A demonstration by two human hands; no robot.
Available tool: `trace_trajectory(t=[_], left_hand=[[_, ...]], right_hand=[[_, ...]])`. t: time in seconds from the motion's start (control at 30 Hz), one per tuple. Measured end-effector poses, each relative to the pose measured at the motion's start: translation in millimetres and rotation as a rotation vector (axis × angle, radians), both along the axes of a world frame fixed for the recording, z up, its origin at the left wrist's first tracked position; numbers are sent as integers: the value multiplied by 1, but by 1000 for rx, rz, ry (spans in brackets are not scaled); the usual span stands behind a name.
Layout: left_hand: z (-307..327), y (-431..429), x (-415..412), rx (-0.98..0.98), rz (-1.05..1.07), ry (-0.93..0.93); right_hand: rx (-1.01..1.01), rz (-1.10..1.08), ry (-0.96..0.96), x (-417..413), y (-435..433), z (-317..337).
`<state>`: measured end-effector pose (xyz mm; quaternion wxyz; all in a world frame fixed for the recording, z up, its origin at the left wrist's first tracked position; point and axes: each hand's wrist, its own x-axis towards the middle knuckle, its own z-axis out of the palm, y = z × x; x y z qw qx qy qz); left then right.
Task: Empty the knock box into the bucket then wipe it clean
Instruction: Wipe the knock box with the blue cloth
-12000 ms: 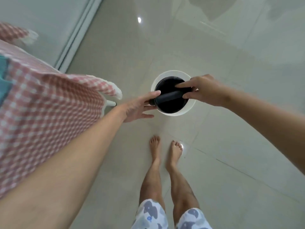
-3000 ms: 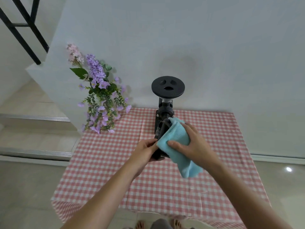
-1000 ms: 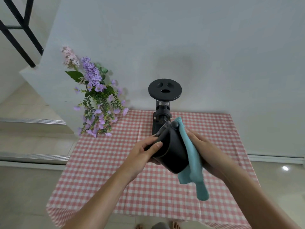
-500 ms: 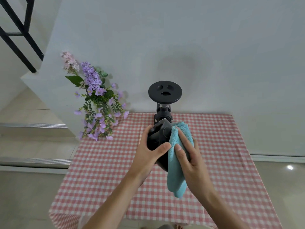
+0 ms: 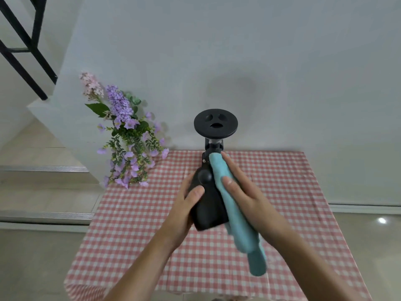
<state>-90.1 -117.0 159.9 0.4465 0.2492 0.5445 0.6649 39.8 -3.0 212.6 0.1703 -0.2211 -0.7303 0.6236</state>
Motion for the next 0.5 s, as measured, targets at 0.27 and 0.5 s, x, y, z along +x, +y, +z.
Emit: trace_trajectory(t=[0.27, 0.5], left_hand=[[7, 2, 7, 36, 46, -239], [4, 4, 8, 37, 80, -497]], right_hand=[[132, -26, 139, -4, -20, -10], [-253, -162, 223, -4, 0, -6]])
